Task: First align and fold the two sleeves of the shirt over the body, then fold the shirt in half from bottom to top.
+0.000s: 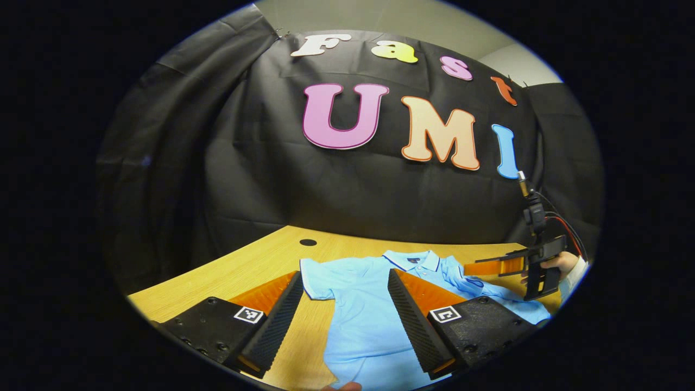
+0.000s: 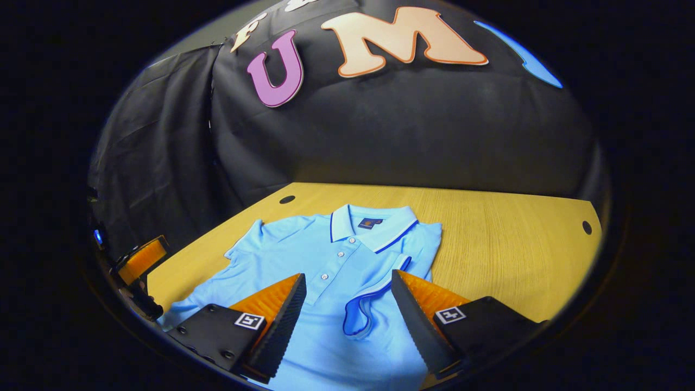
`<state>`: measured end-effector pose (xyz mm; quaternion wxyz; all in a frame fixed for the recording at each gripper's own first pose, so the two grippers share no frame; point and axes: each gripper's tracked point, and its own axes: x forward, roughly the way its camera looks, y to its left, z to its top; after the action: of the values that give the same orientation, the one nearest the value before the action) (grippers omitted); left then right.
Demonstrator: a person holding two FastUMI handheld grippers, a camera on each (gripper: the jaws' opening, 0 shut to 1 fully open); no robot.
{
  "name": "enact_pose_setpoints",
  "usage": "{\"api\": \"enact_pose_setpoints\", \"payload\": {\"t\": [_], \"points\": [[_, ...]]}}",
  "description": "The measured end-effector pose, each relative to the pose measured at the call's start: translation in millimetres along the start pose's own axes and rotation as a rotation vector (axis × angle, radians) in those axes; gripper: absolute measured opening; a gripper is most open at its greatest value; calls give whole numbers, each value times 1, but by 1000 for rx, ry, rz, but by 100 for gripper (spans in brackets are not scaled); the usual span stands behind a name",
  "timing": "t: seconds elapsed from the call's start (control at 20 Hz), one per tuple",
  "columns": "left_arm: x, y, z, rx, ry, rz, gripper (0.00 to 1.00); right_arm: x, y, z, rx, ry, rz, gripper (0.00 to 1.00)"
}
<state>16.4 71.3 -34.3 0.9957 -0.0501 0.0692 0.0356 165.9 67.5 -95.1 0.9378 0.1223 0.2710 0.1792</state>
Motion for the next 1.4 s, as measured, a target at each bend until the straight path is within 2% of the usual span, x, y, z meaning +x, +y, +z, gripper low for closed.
{"api": "enact_pose_setpoints", "payload": {"t": [0.15, 0.3, 0.6, 0.65, 0.75, 0.85, 0.9, 0.95, 1.2, 1.4], "points": [[15, 20, -6, 11, 43, 21, 95, -31, -8, -1, -20, -39, -39, 98], [35, 33, -16, -14, 115, 8, 95, -65, -9, -7, -24, -80, -64, 98], [95, 40, -30, 23, 271, -69, 94, -125, -13, -24, 5, -145, -99, 98], [104, 40, -34, 17, 298, -73, 95, -132, -13, -26, 13, -154, -101, 94], [122, 37, -43, 7, 354, -91, 95, -144, -17, -30, 31, -174, -114, 98], [139, 38, -56, 30, 408, -77, 95, -153, -18, -30, 46, -200, -123, 98], [145, 41, -62, 49, 437, -65, 95, -158, -19, -29, 48, -212, -124, 94], [151, 42, -67, 60, 456, -55, 95, -162, -19, -28, 47, -224, -123, 98], [164, 43, -80, -5, 503, -31, 94, -179, -20, -19, 38, -259, -127, 98], [164, 47, -92, 14, 544, -10, 95, -190, -28, -13, 62, -291, -136, 98]]}}
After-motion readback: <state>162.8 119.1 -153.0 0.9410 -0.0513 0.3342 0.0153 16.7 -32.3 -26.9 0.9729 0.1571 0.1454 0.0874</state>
